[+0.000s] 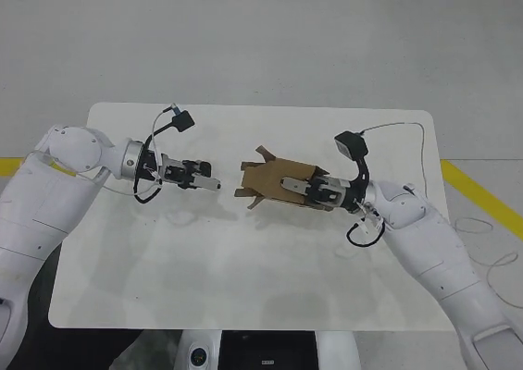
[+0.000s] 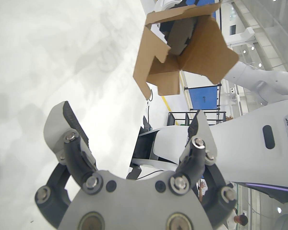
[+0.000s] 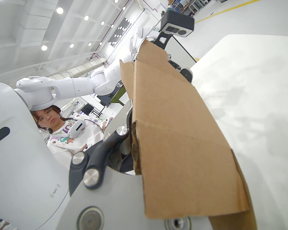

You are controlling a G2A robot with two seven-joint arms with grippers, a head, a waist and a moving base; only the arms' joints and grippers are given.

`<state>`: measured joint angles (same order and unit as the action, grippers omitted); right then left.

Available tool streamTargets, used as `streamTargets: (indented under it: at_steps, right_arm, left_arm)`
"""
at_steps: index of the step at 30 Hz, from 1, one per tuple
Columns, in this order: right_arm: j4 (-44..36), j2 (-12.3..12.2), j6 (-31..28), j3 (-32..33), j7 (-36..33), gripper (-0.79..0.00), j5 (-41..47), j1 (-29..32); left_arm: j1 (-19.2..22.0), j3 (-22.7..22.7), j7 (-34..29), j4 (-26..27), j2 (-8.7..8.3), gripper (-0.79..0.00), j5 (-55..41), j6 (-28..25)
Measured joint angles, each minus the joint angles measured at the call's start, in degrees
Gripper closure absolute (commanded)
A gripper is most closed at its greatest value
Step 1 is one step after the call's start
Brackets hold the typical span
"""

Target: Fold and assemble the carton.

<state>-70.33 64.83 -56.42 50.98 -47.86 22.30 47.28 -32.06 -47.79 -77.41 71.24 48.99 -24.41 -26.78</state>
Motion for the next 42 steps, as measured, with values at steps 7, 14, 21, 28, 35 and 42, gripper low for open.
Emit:
streamTargets:
  at_steps: [7,14,21,28,35,42]
  right_arm:
    - [-1.6,-0.3,-0.4,-2.7,0.4,0.000,1.9,-0.6]
    - [-2.1,-0.3,-1.3,-5.4,1.3,0.000,3.4,-1.8]
    - [-1.7,0.1,-1.6,-7.5,1.6,0.000,4.8,-3.2]
    - [-1.4,0.5,-1.6,-8.9,1.6,0.000,5.5,-3.9]
    - [-1.5,0.8,-1.6,-9.8,1.6,0.000,5.9,-4.3]
    - [-1.9,1.1,-1.6,-10.7,1.6,0.000,6.0,-4.5]
  left_arm:
    - [1.0,0.6,1.4,-1.1,0.62,-0.785,4.0,0.3]
    - [1.6,1.4,2.1,-0.1,1.32,-0.785,5.9,0.7]
    - [2.0,2.2,1.2,0.9,1.87,-0.785,7.3,0.6]
    - [2.3,2.2,1.3,1.5,2.32,-0.785,7.2,0.8]
    - [2.3,2.0,1.0,1.7,2.63,-0.785,6.7,0.6]
    - [2.4,1.6,0.9,1.1,2.92,-0.785,6.1,0.5]
